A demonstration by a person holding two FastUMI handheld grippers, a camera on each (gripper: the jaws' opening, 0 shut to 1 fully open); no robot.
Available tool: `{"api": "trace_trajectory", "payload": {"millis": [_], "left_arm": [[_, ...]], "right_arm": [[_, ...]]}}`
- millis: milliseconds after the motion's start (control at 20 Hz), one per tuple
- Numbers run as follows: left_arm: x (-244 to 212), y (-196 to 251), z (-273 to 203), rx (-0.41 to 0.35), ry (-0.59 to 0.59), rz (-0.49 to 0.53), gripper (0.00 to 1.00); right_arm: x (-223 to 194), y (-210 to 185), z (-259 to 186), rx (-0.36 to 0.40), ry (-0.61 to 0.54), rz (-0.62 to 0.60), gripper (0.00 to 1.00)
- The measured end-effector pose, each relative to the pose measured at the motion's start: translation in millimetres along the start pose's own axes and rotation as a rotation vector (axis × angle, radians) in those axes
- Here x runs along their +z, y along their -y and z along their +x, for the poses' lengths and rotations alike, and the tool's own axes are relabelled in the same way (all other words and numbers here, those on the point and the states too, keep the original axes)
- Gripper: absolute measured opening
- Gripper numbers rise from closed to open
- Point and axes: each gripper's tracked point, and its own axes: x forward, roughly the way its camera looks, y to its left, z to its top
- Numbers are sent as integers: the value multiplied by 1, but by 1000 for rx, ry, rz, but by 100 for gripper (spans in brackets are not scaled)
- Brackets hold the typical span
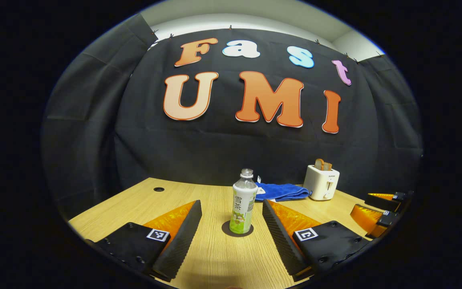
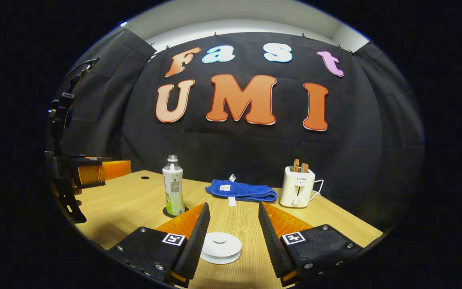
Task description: Open the teacup lid with one hand, grasp the water bottle and pour water into the teacup with the other hand; after pouring, place the water bottle on the coaster and then close the teacup lid.
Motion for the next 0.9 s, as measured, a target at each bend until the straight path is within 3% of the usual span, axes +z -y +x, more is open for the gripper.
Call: {"api": "trace_trajectory", "payload": {"millis": [350, 600, 650, 700, 900], "left_arm": [[32, 1, -54, 9, 51, 19, 97], [58, 7, -88, 15, 116, 34, 96], [65, 8, -96, 18, 129, 48, 97], [70, 11, -107, 20, 145, 69, 96], [82, 22, -128, 18, 167, 81, 96]], "right_arm": [[57, 1, -43, -17, 73, 15, 83], [71, 13, -70, -54, 76, 83, 84], [72, 14, -76, -54, 74, 94, 80], [75, 18, -84, -58, 77, 102, 84], [89, 24, -110, -63, 110, 64, 84]]}}
